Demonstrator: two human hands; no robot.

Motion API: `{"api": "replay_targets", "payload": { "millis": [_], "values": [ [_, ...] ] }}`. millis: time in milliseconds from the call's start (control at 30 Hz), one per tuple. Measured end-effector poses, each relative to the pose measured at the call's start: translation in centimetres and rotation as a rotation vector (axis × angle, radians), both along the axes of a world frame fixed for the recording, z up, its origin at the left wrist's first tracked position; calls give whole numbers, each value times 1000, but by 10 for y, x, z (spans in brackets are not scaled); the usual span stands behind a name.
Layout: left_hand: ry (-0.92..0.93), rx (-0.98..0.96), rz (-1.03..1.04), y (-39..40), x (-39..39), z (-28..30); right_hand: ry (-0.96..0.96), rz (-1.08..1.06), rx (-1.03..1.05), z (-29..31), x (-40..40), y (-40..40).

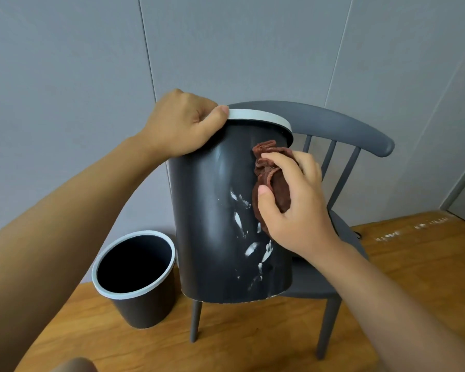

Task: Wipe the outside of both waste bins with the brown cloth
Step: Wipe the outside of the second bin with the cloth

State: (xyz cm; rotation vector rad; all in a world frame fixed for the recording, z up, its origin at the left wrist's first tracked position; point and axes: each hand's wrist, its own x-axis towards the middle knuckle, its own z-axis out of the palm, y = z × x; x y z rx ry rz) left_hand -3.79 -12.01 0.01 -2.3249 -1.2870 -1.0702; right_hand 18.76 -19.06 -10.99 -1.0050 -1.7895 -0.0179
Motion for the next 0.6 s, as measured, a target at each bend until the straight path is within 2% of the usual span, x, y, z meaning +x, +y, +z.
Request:
{"api": "replay_targets", "payload": {
  "millis": [133,233,300,433,500,600],
  "values": [
    [63,-112,-50,-5,26,23,-80,74,48,-9,4,-4],
    [142,-12,86,1,47,14,-132,81,40,-10,9,-3],
    [154,71,160,6,50,6,-81,81,-7,-7,14,3],
    [96,91,133,11,48,3,64,52,-54,-4,11,9],
    [66,100,101,12,48,1,-17,62,31,-14,10,0],
    [38,86,73,11,47,0,-237,158,140,-33,19,-18]
  ]
}}
